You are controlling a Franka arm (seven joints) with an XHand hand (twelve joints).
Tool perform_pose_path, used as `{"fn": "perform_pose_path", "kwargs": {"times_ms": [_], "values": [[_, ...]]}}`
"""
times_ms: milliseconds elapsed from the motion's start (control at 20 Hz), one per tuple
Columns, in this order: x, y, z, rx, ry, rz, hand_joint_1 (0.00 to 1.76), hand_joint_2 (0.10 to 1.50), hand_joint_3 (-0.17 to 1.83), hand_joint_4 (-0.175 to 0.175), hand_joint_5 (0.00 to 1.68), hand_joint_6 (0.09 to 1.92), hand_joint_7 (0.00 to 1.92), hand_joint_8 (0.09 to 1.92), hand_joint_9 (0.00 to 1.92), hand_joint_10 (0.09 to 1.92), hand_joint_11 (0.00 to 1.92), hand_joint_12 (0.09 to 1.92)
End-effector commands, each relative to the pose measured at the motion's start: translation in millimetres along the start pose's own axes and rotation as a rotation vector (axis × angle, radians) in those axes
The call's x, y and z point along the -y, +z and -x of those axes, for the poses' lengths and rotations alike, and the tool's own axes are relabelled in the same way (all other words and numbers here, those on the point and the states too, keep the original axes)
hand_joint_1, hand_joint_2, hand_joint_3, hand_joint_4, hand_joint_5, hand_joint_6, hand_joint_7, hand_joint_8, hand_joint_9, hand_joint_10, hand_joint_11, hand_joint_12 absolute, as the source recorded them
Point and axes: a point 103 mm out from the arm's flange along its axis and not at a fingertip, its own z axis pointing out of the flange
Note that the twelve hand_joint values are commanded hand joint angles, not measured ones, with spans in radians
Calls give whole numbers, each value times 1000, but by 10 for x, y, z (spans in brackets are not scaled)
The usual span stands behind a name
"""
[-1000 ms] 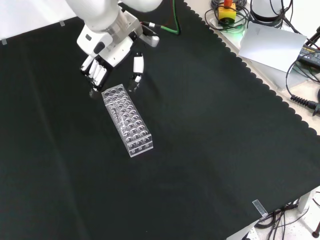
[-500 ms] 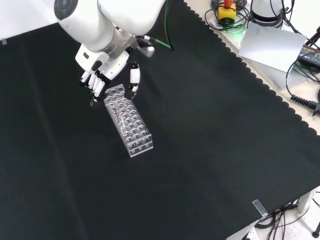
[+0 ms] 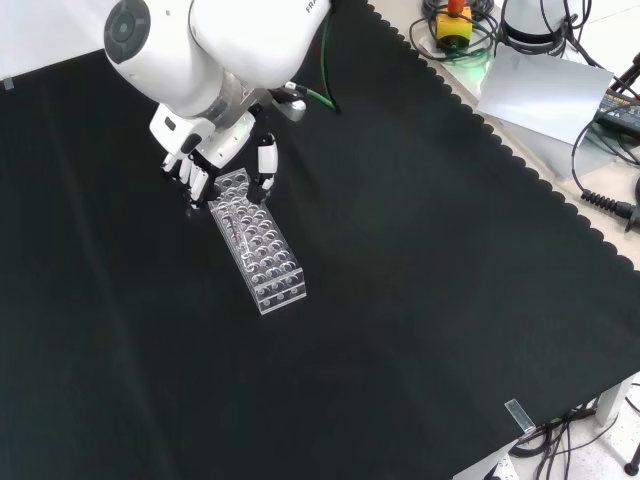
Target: Pick up the test tube.
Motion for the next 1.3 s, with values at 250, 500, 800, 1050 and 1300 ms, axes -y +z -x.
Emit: {"fn": "perform_pose_path", "kwargs": {"times_ms": [250, 500, 800, 1050, 1300], "values": [[-105, 99, -70, -8, -8, 38, 812, 738, 570, -115, 547, 697, 922, 817, 747, 741, 255, 1477], [-135, 129, -157, 9, -14, 20, 836, 724, 579, -111, 579, 737, 967, 804, 790, 734, 284, 1470], [-156, 100, -251, 1, -26, 21, 847, 714, 592, -108, 581, 756, 980, 791, 807, 721, 294, 1459], [-195, 49, -423, -7, -18, 20, 853, 711, 595, -107, 580, 760, 984, 791, 812, 720, 298, 1459], [-208, 64, -425, -11, -28, 30, 873, 706, 602, -109, 606, 772, 1027, 798, 848, 718, 313, 1454]]}}
